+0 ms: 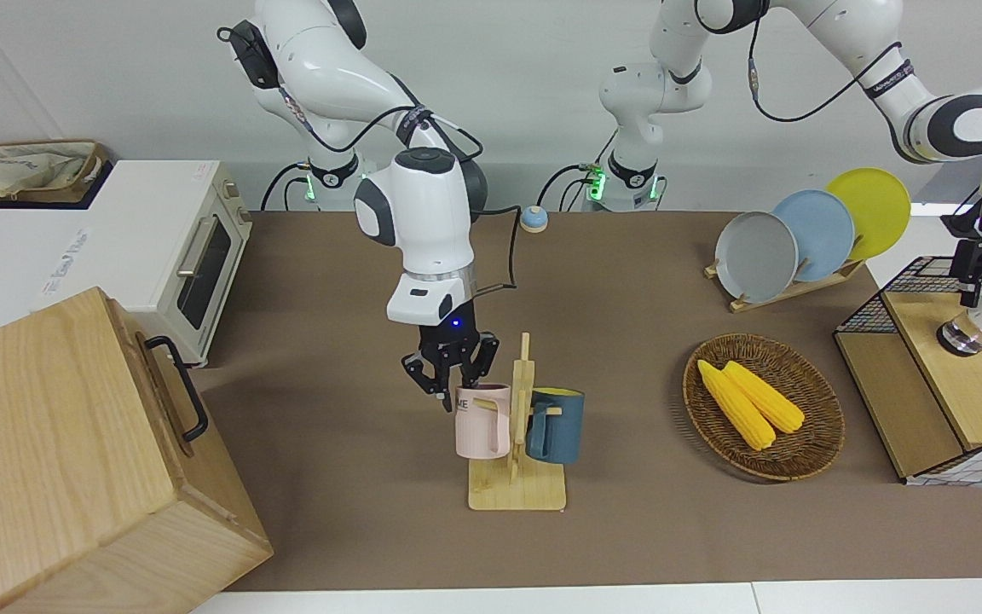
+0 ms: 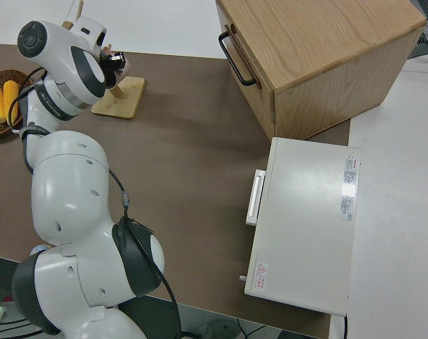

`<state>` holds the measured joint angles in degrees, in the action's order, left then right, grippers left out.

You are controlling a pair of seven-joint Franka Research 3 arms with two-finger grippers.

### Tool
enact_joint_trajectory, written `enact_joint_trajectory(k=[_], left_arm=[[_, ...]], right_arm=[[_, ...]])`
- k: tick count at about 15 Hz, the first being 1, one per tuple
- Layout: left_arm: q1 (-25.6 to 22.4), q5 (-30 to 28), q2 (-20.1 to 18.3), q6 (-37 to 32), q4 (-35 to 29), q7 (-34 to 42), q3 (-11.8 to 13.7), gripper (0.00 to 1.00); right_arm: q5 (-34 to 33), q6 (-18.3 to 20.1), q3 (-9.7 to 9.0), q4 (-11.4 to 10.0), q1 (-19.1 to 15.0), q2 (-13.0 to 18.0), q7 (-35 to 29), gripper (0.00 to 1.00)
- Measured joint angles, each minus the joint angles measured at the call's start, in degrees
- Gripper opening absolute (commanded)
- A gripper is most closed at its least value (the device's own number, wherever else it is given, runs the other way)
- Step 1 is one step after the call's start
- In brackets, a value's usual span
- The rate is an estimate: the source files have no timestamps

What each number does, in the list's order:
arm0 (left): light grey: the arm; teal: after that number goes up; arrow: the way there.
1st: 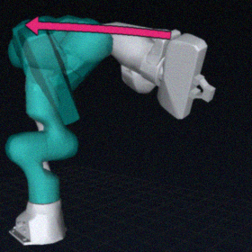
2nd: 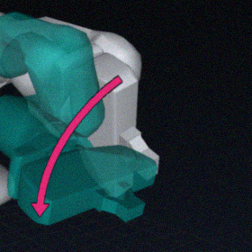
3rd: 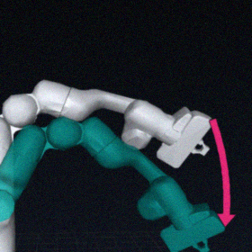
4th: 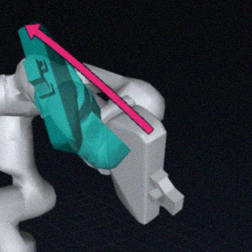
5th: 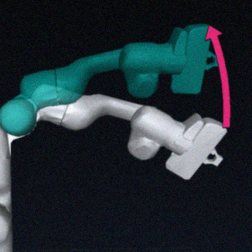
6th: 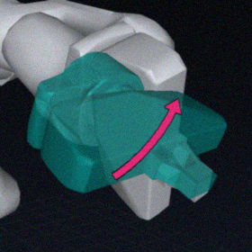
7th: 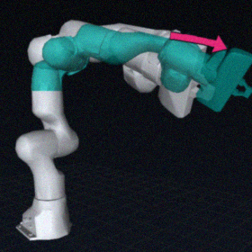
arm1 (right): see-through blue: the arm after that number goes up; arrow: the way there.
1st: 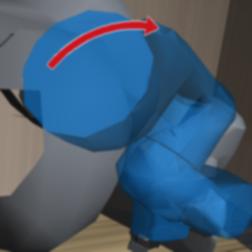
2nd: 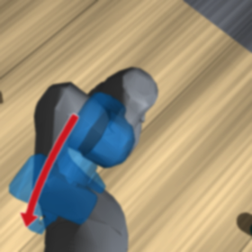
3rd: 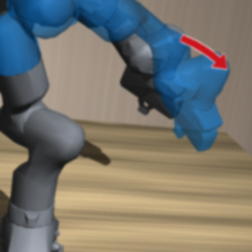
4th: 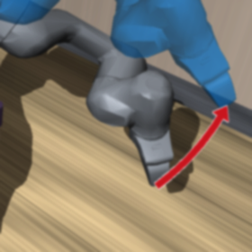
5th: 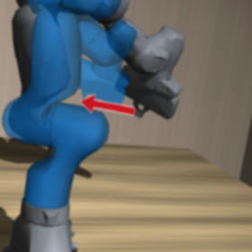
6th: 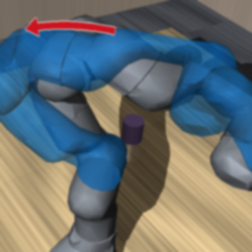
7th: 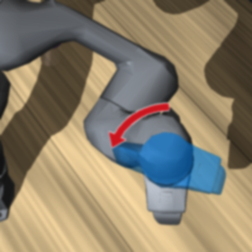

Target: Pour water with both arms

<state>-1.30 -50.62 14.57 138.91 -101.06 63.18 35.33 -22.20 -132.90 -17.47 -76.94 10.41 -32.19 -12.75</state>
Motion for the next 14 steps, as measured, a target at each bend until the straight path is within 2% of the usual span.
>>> enact_joint_trajectory(k=[2,4,8,9,11,14], left_arm=[[0.00,-0.88,0.65,0.46,-0.01,0.00,0.00,0.99],[0.00,-1.15,1.01,0.69,-0.01,0.00,0.00,0.99],[0.00,-1.90,1.55,1.74,-0.02,0.01,-0.52,0.98],[0.00,-1.97,1.63,2.20,-0.01,0.01,-0.82,0.90],[0.01,-2.07,1.93,2.74,-0.02,0.01,-1.15,0.60],[-0.02,-2.15,2.26,3.31,-0.01,0.01,-1.11,0.21]], right_arm=[[-0.02,0.00,0.19,0.15,0.04,0.00,0.00,0.006],[-0.83,0.26,1.39,0.26,0.62,0.02,0.00,0.000],[-0.98,0.26,2.04,0.38,1.20,0.03,0.02,0.000],[-1.18,0.26,2.16,0.40,1.34,0.03,0.08,0.000],[-2.08,0.26,2.27,0.40,1.59,0.02,0.30,0.000],[-5.06,0.26,2.33,0.40,2.10,0.02,2.08,0.000]])
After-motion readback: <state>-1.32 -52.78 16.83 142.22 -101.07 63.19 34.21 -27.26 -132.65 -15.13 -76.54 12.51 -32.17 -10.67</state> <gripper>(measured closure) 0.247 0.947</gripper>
